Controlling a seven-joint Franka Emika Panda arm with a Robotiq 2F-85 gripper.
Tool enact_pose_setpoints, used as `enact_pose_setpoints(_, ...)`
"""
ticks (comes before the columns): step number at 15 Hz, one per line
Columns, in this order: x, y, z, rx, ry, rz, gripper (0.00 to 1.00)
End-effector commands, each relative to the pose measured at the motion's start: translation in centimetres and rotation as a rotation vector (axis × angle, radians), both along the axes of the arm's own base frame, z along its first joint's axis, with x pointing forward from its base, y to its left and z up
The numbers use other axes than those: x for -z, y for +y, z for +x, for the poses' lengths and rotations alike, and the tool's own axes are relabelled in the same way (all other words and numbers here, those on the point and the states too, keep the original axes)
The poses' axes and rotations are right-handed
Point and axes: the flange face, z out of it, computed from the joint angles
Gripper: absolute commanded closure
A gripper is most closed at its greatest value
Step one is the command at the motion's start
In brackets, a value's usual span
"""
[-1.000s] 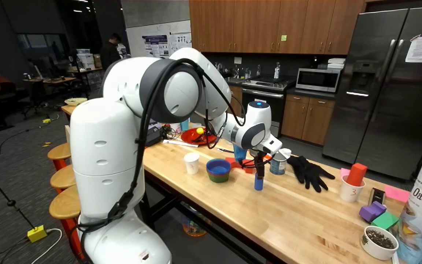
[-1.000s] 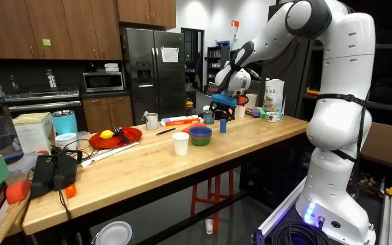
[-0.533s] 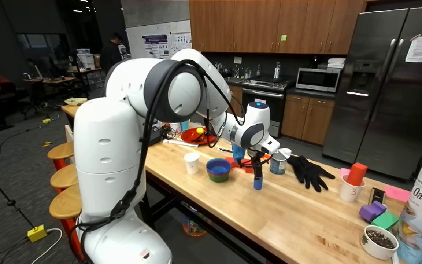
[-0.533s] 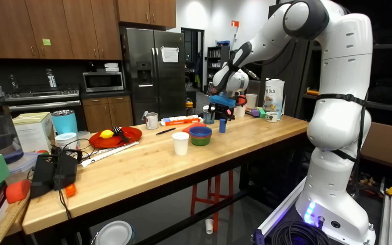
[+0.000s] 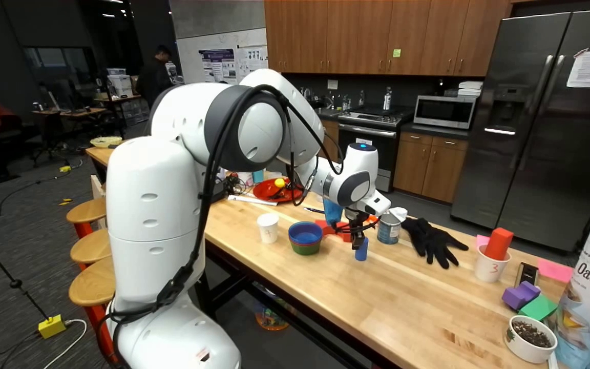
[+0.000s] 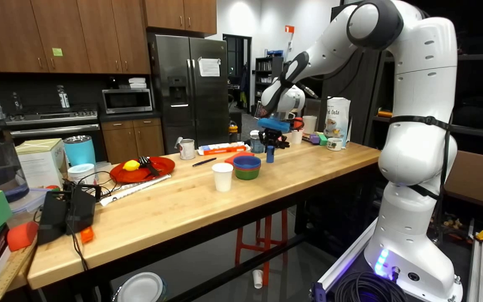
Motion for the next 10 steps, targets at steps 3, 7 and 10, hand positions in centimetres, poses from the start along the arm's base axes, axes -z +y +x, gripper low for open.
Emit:
enact_pose_setpoints(3, -0.4, 0.0, 0.5, -0.004, 0.020, 0.002, 1.00)
enact_pose_setpoints(7, -1.0, -0.3, 0.5, -0.019, 0.005, -0.013, 0.73)
enact_pose_setpoints(10, -1.5, -0.5, 0.7, -0.037, -0.010, -0.028, 0.57)
